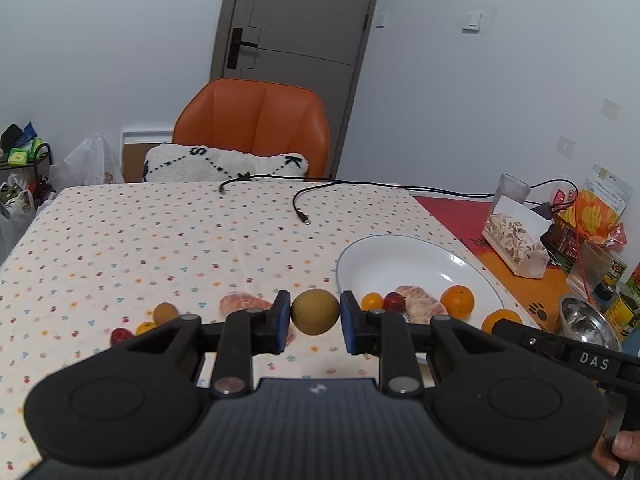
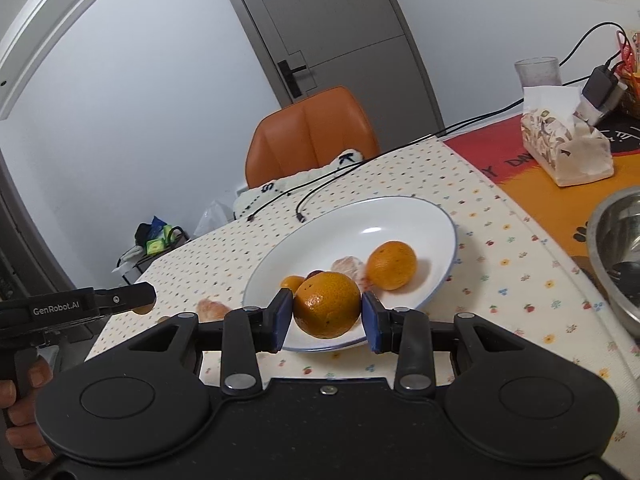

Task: Organize fruits
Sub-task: 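Carry the held orange and yellow fruit over the white plate, then lower both fruits into the plate and open both grippers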

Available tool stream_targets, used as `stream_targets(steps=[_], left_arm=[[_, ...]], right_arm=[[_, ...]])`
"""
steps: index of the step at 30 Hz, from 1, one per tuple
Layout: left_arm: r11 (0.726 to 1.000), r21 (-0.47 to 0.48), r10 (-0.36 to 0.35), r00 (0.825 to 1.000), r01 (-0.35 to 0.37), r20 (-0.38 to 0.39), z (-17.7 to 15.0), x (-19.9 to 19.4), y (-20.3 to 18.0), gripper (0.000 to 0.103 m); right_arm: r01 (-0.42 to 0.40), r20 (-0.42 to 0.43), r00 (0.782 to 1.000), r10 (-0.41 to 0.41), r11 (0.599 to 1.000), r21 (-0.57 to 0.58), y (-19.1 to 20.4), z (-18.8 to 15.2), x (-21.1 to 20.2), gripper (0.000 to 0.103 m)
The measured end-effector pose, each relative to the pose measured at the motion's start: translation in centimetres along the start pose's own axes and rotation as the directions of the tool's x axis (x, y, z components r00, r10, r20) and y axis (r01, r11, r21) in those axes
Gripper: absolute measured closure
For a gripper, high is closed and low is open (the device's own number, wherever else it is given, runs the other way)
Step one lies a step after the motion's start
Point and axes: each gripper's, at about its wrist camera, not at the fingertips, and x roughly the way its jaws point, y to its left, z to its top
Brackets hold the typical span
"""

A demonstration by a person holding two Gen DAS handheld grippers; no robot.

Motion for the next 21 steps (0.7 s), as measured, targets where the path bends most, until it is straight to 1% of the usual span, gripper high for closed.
stream_targets(steps=[13,18,21], left_arm=[[0.999,0.025,-0.03,0.999,0.03,-0.023,0.2,2.8,-2.2,0.078],[0.998,0.034,-0.047,0.998,0.048,-0.038,0.1,4.1,-3.2,0.078],[0.998,0.038,-0.057,0.997,0.058,-0.045,0.2,4.9,-3.8,0.078]], right_arm=[[0.051,0.004,0.999,-0.051,0.998,0.031,-2.5,0.3,1.4,0.067],[0.055,0.006,0.998,-0.055,0.998,0.035,-2.9,0.8,2.2,0.067],[0.067,0.017,0.998,-0.067,0.997,0.043,-3.1,1.0,2.4,0.062]])
